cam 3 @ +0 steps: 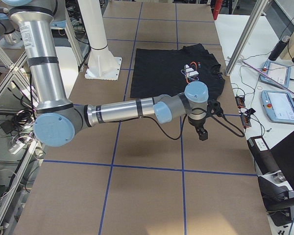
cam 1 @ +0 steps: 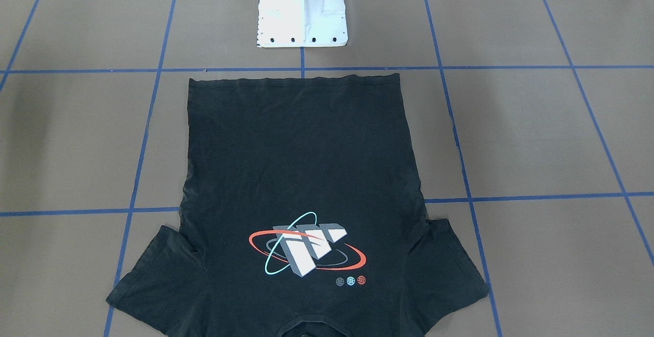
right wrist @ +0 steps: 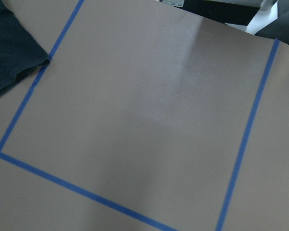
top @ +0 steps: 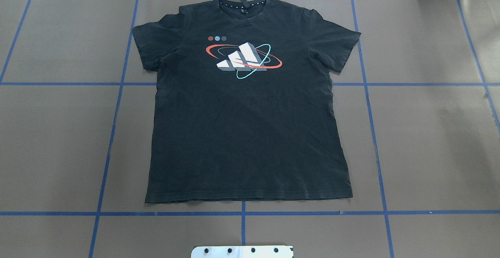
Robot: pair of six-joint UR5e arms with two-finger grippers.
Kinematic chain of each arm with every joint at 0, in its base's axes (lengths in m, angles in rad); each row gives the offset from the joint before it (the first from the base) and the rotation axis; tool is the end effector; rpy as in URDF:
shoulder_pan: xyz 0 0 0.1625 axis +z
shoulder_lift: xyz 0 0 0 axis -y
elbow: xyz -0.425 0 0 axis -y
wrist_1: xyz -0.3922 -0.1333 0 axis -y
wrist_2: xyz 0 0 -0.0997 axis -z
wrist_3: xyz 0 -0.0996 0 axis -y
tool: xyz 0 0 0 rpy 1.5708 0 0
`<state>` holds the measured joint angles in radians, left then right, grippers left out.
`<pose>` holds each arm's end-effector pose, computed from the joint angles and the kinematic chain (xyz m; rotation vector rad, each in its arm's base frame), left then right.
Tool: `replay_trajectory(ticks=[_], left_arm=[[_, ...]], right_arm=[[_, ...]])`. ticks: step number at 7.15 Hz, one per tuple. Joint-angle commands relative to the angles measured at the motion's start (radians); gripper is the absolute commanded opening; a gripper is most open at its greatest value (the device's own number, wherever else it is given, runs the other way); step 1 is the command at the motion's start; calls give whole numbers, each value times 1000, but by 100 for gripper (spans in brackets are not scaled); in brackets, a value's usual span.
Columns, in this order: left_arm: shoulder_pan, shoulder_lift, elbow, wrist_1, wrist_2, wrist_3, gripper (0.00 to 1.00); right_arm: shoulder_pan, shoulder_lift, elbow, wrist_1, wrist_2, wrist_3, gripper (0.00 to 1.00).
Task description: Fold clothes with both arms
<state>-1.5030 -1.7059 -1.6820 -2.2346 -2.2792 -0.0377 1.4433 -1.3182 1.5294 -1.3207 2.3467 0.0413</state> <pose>-0.0305 -0.5619 0.4557 0.8355 0.7036 0.3490 -0.0146 -0.6137 0.5111 0.3726 -0.7973 -0.2595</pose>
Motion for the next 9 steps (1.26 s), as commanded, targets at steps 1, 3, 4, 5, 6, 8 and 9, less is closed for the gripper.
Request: replay_trajectory(ticks=[1,3,4,5,6,8,9], left_arm=[[43,-5,7,-45,1,-7,100],[43,0,7,-45,0,-5,100],[43,2,7,-45,0,-5,100],[43,3,7,-45,0,-5,100],[44,6,8,-45,0,-5,100],[44,6,8,-45,0,-5,100],[44,6,8,-45,1,-4,100]], right_arm=[[-121,185,-104,12,-9,215,100],[-234,287,-303,326,-94,512,100],[-306,351,-415,444,-190,625,100],[-349,396,-483,495,-242,688,99],[-383,410,-535,565,-294,750,99],[-435,416,-648,767,-373,889,97],[-449,428,-694,811,-406,916,97]])
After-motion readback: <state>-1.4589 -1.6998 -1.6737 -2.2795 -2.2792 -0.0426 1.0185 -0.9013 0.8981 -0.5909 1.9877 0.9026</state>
